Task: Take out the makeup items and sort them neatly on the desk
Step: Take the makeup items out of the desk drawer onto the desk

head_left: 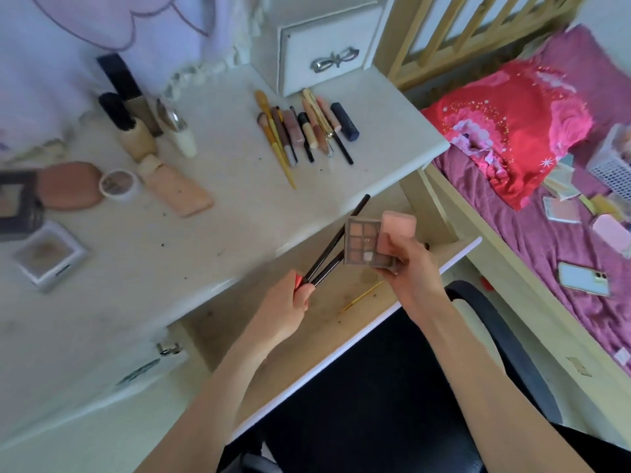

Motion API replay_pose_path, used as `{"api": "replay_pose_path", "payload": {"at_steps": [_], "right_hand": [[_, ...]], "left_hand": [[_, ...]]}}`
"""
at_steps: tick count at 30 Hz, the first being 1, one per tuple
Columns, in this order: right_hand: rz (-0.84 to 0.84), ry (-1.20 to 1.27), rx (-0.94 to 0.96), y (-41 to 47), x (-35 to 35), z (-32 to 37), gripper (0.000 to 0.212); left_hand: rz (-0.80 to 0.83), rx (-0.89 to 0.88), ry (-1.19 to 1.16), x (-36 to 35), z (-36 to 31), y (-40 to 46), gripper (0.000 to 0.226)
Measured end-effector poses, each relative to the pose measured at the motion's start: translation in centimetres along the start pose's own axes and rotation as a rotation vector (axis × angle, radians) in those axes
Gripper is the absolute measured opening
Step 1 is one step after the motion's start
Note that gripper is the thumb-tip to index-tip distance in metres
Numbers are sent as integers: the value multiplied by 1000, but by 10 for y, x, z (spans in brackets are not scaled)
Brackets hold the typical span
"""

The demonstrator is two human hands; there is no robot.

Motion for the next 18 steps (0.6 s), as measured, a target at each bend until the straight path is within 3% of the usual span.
{"api": "replay_pose_path", "payload": {"at_steps": [6, 18], "right_hand": [[67, 49, -113, -57, -70, -15, 12], [381, -464, -85, -117, -257, -84, 18]], "left_hand": [[-255, 76, -184, 96, 26, -42, 21], [-645, 344, -524, 255, 133, -72, 20]]}}
Point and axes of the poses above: each hand's wrist, its own y-axis towards the middle knuckle, its own x-axis out of the back of the hand, z = x × y, the point moved 7 cm from there along y, towards the middle knuckle, and after that the axes turned 11 degrees about -z, right-handed, at the moved point
